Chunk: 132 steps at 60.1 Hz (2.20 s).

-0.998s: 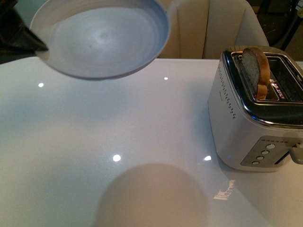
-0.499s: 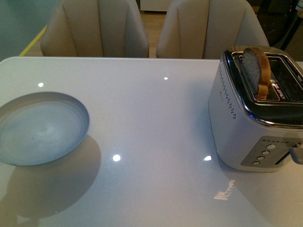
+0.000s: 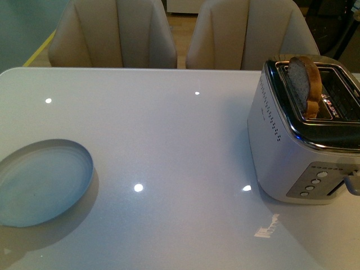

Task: Left arm holds plate, right arm toasts bread

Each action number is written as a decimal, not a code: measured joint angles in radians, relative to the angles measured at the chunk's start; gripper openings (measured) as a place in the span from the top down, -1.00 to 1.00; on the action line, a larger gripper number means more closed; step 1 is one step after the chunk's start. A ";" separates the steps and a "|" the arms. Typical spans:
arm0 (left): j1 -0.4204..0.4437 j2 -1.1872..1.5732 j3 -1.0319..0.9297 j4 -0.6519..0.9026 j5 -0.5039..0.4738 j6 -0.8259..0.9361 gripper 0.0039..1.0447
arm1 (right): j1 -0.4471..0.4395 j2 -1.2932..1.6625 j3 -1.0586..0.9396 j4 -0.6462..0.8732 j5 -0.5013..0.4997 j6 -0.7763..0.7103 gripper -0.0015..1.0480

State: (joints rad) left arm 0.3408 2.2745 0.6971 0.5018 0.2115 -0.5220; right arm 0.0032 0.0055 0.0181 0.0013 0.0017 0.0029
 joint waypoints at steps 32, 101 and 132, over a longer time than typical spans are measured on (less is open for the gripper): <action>-0.011 0.008 -0.057 0.068 -0.025 -0.049 -0.12 | 0.000 0.000 0.000 0.000 0.000 0.000 -0.83; -0.291 -0.906 -0.584 0.730 -0.170 0.497 0.88 | 0.000 -0.001 0.000 0.000 0.000 0.000 -0.83; -0.339 -1.482 -0.672 0.251 -0.212 0.508 0.95 | 0.000 -0.001 0.000 0.000 0.000 0.000 -0.83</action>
State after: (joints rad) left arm 0.0021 0.7921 0.0250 0.7532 -0.0006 -0.0143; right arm 0.0032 0.0048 0.0181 0.0013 0.0021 0.0029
